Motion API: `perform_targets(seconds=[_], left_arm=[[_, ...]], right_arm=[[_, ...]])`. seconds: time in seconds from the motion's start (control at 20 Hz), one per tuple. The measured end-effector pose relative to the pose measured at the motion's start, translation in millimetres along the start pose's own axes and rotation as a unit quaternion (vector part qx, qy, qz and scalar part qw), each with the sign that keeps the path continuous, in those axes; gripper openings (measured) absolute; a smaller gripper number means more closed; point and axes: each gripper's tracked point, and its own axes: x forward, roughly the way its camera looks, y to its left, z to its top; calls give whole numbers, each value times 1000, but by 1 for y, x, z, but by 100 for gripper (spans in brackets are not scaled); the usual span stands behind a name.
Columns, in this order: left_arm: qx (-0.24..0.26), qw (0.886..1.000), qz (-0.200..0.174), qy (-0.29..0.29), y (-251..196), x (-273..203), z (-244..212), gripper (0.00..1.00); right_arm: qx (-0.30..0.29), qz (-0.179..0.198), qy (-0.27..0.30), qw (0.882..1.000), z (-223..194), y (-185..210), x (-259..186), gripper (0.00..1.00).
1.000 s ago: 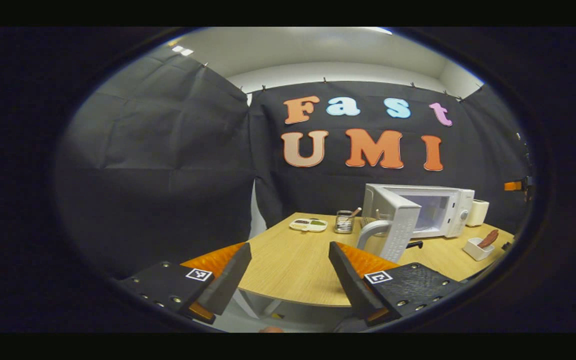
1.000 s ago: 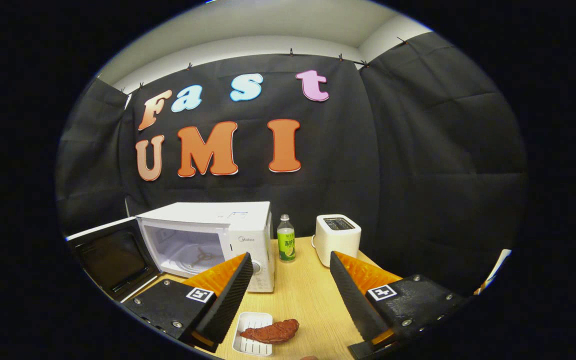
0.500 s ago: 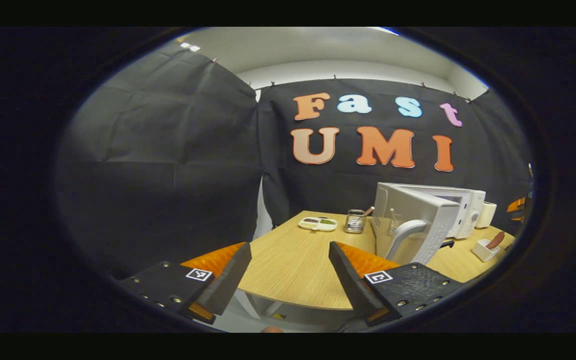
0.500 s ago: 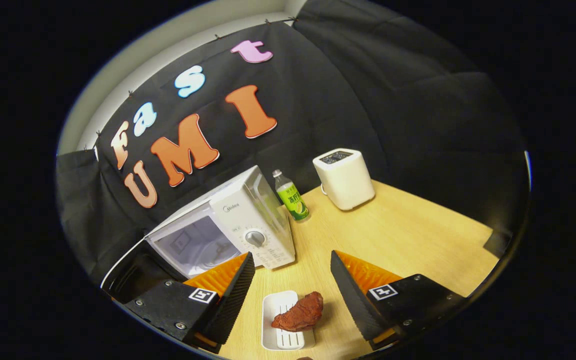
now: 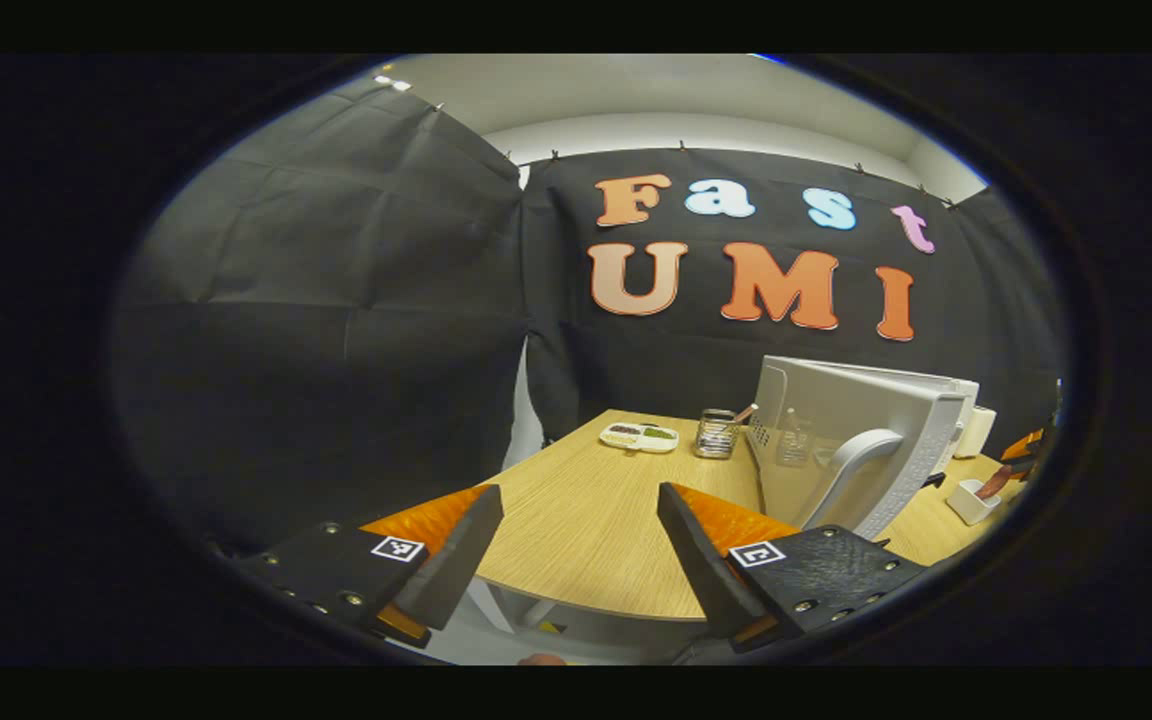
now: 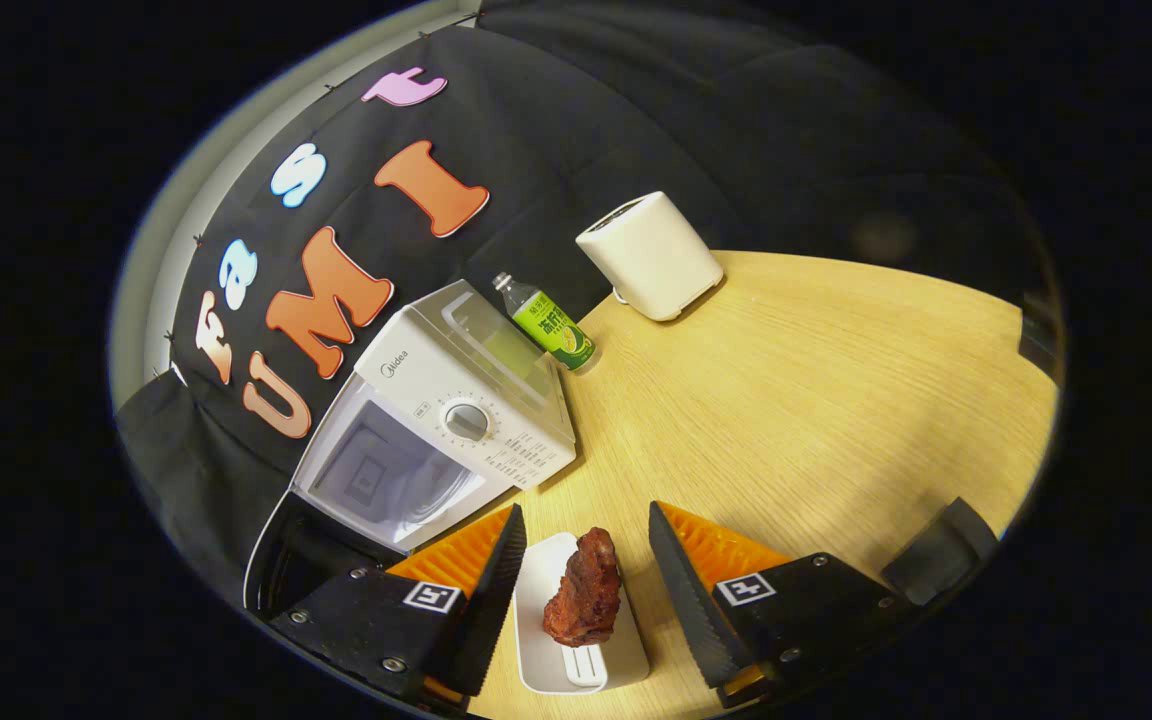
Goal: Open the microwave oven with the left hand, put the food in, and close the microwave oven.
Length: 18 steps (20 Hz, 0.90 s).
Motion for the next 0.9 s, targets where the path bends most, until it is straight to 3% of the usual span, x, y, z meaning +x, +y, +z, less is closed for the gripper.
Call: perform_targets(seconds=[0.2, 0.25, 0.4, 0.6, 0.9], left_arm=[[6, 1000, -4, -2, -3, 6, 4, 94], [7, 1000, -6, -2, -4, 8, 5, 94], [14, 1000, -10, -10, -5, 13, 12, 94], [14, 999, -23, -22, -12, 19, 22, 93], [16, 999, -31, -21, -18, 26, 25, 93]], right_arm=[[0, -4, 2, 1000, -5, -2, 5, 59], [2, -11, 0, 1000, -5, -7, 7, 33], [42, 3, 1, 999, -3, -5, 6, 14], [53, 11, -3, 999, 2, 4, 0, 5], [55, 25, -49, 997, 36, 26, -16, 3]])
